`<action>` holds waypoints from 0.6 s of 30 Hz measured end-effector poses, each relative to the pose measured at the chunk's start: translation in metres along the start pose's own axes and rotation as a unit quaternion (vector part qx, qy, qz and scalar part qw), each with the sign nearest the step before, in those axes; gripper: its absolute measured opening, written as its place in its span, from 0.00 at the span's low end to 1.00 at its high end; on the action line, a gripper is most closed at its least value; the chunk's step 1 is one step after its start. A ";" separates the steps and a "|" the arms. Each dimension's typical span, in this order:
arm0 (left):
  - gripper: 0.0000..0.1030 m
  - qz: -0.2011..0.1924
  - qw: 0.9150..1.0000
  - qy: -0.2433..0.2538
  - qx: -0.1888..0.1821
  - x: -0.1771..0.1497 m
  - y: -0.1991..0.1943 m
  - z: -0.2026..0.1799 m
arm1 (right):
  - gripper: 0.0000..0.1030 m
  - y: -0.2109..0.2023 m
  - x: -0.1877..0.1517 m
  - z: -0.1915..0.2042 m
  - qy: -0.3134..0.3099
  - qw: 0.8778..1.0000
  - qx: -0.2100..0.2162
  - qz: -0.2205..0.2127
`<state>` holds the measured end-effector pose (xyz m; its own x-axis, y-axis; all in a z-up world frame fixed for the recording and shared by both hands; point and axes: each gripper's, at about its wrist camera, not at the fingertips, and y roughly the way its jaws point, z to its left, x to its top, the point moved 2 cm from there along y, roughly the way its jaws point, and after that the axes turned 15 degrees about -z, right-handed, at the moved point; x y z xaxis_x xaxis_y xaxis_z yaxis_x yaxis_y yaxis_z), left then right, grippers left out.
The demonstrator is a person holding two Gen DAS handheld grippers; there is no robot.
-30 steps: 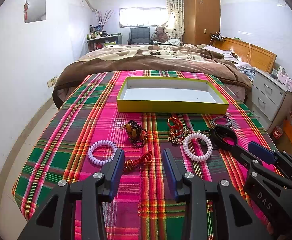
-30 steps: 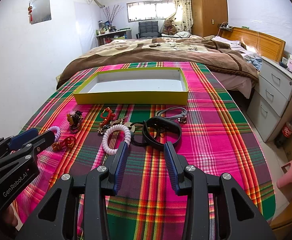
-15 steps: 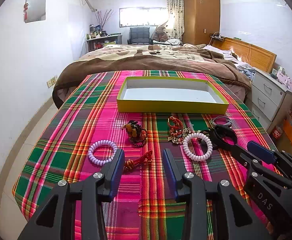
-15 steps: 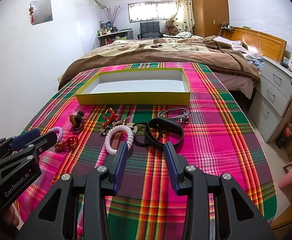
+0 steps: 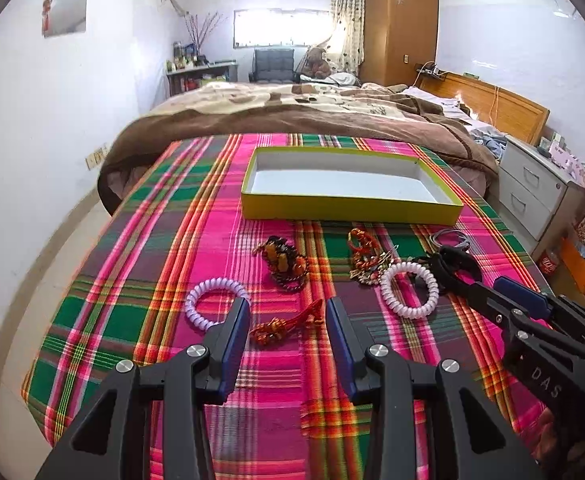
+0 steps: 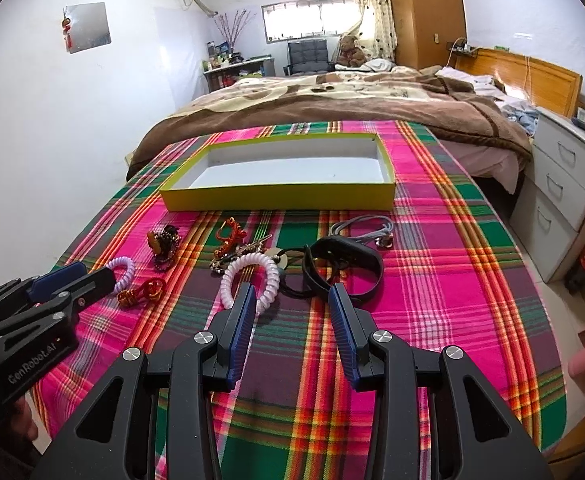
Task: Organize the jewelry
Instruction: 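Grasp the lavender coil bracelet with the left tool while the right tool grasps the pale pink coil bracelet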
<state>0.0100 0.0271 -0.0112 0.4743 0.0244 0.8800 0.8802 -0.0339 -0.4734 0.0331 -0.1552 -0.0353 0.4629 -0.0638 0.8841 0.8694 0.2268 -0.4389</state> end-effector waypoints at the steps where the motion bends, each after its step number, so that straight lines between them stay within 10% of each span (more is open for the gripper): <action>1: 0.38 0.005 1.000 -0.009 -0.002 -0.001 0.001 0.005 | 0.38 0.002 -0.001 0.001 0.005 1.000 0.009 0.003; 18: 0.38 0.048 0.995 -0.084 -0.019 -0.020 0.021 0.079 | 0.38 0.047 -0.002 0.013 -0.038 0.998 0.014 0.043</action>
<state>0.0204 0.1047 -0.0415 0.5547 0.1853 0.8111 0.8313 -0.0817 -0.5498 0.0704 -0.1321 -0.0559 0.5202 0.0304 0.8535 0.8213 0.2564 -0.5097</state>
